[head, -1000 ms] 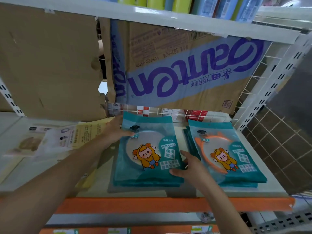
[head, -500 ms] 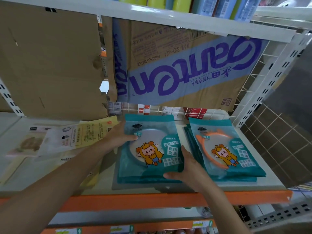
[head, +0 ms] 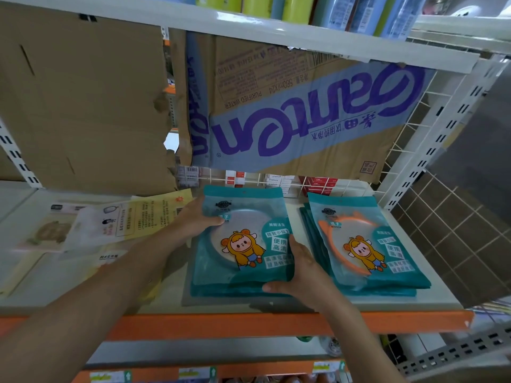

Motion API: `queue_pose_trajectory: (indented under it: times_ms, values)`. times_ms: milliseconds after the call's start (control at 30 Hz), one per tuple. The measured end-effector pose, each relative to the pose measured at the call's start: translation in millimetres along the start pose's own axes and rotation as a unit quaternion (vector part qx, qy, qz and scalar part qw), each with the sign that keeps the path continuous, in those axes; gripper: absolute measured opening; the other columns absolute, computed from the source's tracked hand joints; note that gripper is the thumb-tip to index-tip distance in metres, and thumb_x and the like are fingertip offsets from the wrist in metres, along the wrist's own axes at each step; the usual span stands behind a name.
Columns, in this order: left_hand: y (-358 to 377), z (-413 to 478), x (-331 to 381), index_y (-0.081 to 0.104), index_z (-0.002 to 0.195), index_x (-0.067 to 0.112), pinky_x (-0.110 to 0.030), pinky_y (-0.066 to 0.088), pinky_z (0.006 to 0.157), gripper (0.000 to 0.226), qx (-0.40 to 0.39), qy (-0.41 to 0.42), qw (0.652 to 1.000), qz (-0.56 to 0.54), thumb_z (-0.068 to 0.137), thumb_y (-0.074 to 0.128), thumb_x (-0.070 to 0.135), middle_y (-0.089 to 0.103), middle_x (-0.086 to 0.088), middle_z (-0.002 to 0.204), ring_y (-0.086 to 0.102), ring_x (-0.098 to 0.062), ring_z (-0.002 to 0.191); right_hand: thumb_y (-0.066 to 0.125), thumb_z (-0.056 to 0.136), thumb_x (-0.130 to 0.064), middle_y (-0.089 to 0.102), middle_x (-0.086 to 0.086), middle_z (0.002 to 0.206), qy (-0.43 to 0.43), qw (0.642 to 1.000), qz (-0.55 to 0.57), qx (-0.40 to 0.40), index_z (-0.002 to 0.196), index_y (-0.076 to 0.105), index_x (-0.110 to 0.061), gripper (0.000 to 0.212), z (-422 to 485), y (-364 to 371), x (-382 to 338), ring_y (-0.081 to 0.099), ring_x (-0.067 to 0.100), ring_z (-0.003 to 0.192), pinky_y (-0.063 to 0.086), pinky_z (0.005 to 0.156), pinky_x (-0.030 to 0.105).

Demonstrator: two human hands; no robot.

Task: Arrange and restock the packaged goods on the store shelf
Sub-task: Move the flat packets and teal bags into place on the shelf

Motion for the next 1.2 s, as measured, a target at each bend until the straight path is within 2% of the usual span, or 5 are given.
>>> queue_pose_trajectory:
  times_ms: [400, 467, 567, 767, 1200]
  values:
    - [-43, -18, 16, 0.035, 0.140, 0.024, -0.042, 0.041, 0.100, 0.058, 0.062, 0.084, 0.994, 0.040, 0.088, 0.060, 0.028, 0.037, 0.001, 0.144, 0.041, -0.024, 0.125, 0.060, 0.061, -0.073, 0.014, -0.002, 0.156, -0.061, 0.998, -0.003, 0.009, 0.150, 0.004, -0.024, 0.115, 5, -30, -16, 0.018, 0.018, 0.142, 0.024, 0.115, 0.042]
    - [-56, -24, 14, 0.036, 0.139, 0.021, -0.028, 0.046, 0.091, 0.058, 0.069, 0.109, 0.990, 0.052, 0.087, 0.061, 0.024, 0.034, 0.000, 0.145, 0.040, -0.018, 0.122, 0.061, 0.074, -0.060, 0.012, -0.002, 0.157, -0.080, 0.996, -0.032, 0.020, 0.149, 0.003, -0.023, 0.102, 12, -34, -26, 0.016, 0.018, 0.143, 0.021, 0.116, 0.042]
    - [-78, -29, 11, 0.040, 0.136, 0.008, -0.011, 0.027, 0.084, 0.057, 0.109, 0.123, 0.975, 0.147, 0.085, 0.064, 0.015, 0.039, -0.009, 0.142, 0.039, -0.022, 0.126, 0.059, 0.080, -0.056, 0.011, -0.002, 0.157, -0.108, 0.992, -0.059, 0.023, 0.149, 0.003, -0.025, 0.095, 26, -31, -43, 0.016, 0.018, 0.143, 0.019, 0.116, 0.041]
    - [-115, -28, -24, 0.031, 0.143, 0.012, -0.028, 0.020, 0.111, 0.067, 0.107, 0.093, 0.960, 0.240, 0.086, 0.063, 0.025, 0.026, -0.007, 0.152, 0.026, -0.023, 0.138, 0.059, 0.083, -0.052, 0.013, -0.001, 0.157, -0.137, 0.989, -0.061, 0.015, 0.149, 0.004, -0.023, 0.091, 46, -14, -84, 0.015, 0.019, 0.143, 0.018, 0.116, 0.042]
    - [-216, -6, -85, 0.022, 0.146, 0.020, -0.028, 0.012, 0.115, 0.068, 0.036, 0.127, 0.954, 0.268, 0.089, 0.058, 0.031, 0.015, 0.001, 0.155, 0.016, -0.016, 0.142, 0.064, 0.085, -0.037, 0.031, 0.001, 0.149, -0.116, 0.988, -0.070, 0.073, 0.146, 0.021, -0.020, 0.077, 91, 39, -193, 0.027, 0.022, 0.137, 0.021, 0.112, 0.040]
Point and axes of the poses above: each hand's wrist, its own z-axis towards the middle knuckle, its own y-axis out of the palm, x = y × z, the point moved 10 cm from there along z, towards the middle knuckle
